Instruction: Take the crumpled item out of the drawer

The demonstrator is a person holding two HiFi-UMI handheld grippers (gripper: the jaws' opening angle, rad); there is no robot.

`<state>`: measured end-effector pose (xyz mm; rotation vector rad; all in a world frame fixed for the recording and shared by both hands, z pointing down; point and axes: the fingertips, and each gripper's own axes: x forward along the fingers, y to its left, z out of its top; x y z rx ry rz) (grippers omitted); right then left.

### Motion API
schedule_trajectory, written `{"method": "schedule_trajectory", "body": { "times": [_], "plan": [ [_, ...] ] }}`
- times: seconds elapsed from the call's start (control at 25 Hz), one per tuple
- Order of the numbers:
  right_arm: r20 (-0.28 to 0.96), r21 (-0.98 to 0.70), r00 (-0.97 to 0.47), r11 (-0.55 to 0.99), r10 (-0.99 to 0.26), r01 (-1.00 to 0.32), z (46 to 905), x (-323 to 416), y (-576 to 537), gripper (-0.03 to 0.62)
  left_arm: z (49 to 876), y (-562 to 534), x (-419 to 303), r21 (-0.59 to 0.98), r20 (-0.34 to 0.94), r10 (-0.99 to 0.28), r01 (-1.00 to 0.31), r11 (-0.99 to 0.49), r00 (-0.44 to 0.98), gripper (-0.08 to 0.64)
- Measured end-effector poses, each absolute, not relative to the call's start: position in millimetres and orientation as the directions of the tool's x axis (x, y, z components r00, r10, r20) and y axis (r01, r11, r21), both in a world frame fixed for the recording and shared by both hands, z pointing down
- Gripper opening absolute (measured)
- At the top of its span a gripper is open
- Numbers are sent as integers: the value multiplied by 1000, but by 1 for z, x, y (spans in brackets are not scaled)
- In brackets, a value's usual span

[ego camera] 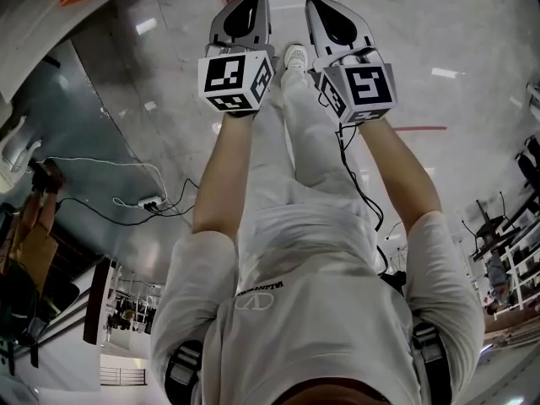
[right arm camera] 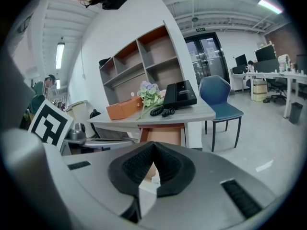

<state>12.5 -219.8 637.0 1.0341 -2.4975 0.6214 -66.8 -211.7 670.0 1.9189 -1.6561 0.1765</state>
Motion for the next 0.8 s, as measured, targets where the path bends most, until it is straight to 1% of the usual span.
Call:
{"method": "schedule_trajectory", "body": {
  "times": [0.16, 0.36, 0.56, 0.8],
  "plan": [
    [501, -273, -663, 626, -555, -730, 660, 8, -219, 2, 692, -219, -65, 337, 485, -845, -940, -58, 226, 17],
    [533, -299, -665, 619, -523, -726, 693, 4, -218, 2, 723, -222, -62, 381, 511, -828, -924, -23, 232, 18],
    [552, -309, -662, 612, -507, -728, 711, 2, -222, 2, 746, -226, -58, 340, 557, -798, -940, -32, 229, 31],
    [563, -317, -656, 603, -502, -733, 730, 2, -224, 2, 776, -228, -60, 358, 596, -768, -934, -7, 234, 37]
  ]
}}
